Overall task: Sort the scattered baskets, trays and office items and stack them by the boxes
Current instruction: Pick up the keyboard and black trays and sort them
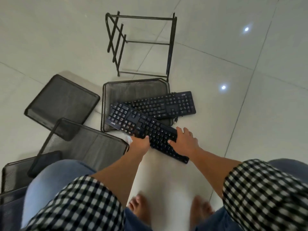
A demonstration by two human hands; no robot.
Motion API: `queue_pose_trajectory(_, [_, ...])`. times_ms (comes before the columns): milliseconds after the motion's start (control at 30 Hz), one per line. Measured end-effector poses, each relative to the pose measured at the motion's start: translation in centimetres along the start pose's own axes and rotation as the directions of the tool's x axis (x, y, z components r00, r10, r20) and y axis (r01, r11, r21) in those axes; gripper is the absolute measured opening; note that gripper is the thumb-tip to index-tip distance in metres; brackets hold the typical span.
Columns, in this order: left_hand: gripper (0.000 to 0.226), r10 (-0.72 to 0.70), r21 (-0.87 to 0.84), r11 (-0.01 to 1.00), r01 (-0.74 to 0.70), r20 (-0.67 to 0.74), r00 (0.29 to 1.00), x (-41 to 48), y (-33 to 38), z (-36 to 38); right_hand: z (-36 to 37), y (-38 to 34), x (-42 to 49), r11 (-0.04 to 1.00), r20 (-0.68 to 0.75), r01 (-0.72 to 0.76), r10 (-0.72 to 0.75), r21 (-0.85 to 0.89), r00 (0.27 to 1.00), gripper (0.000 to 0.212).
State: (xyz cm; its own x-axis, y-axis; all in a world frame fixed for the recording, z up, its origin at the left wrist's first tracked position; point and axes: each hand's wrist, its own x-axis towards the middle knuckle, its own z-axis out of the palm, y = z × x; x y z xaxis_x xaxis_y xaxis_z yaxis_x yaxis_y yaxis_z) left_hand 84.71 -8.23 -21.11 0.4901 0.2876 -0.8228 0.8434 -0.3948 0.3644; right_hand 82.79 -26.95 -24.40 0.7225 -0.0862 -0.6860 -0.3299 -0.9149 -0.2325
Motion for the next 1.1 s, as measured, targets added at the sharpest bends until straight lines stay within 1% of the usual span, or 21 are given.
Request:
queue_pose_trajectory(33, [0.069,-0.028,-0.090,0.995,0.031,0.030,0.999,1.1,-0.6,0.7,0.8,0.3,1.0,0.999,0.010,0.025,-0.025,-0.023,1.000,0.083])
queue_pose_trajectory(167, [0.046,-0.096,-0.312,0.938,0.151,0.185,0.978,3.8,-2.2,1.9,2.1,1.4,3.0,0.996,0.035,0.077,-0.075,-0.044,0.997,0.089])
queue_pose_trajectory(233, [0.032,-0.097,-0.412,0.892,0.185,0.227,0.969,4.1,-2.5,2.0,1.8,1.6,3.0,0.995,0.027,0.087,-0.085,-0.052,0.996,0.087])
queue_pose_trajectory(300, [0.021,-0.091,-0.474,0.858,0.201,0.244,0.966,3.8,-2.5,2.0,1.5,1.7,2.7,0.995,0.015,0.088,-0.087,-0.045,0.996,0.079])
queue_pose_trajectory(400, [0.018,-0.103,-0.526,0.823,0.213,0.230,0.968,3.2,-2.1,1.8,1.3,1.7,2.4,0.996,-0.010,0.090,-0.090,-0.009,0.996,0.070])
queue_pose_trajectory(500, [0.018,-0.107,-0.566,0.796,0.215,0.219,0.970,3.0,-1.7,1.7,0.9,1.6,2.4,0.995,-0.032,0.087,-0.085,0.058,0.996,0.070])
queue_pose_trajectory(600, [0.017,-0.072,-0.631,0.750,0.199,0.222,0.972,2.7,-1.1,1.8,0.4,1.5,2.2,0.993,-0.085,0.072,-0.065,0.091,0.994,0.072])
queue_pose_trajectory(667, [0.017,-0.046,-0.651,0.738,0.178,0.215,0.976,1.7,-0.3,1.7,-0.5,1.5,1.3,0.992,-0.125,0.054,-0.039,0.116,0.991,0.073])
queue_pose_trajectory(833, [0.017,0.008,-0.649,0.745,0.152,0.237,0.972,-5.3,1.9,-1.4,-5.4,1.0,-5.3,0.978,-0.213,0.034,0.011,0.206,0.977,0.064])
queue_pose_trajectory(967, [0.018,0.047,-0.643,0.751,0.152,0.281,0.959,-14.5,5.6,-5.4,-12.3,-0.3,-14.1,0.970,-0.275,0.027,0.042,0.242,0.961,0.059])
queue_pose_trajectory(1100, [0.020,0.098,-0.618,0.775,0.132,0.324,0.941,-25.5,10.0,-9.5,-20.2,-1.3,-24.3,0.952,-0.319,-0.013,0.115,0.306,0.941,0.055])
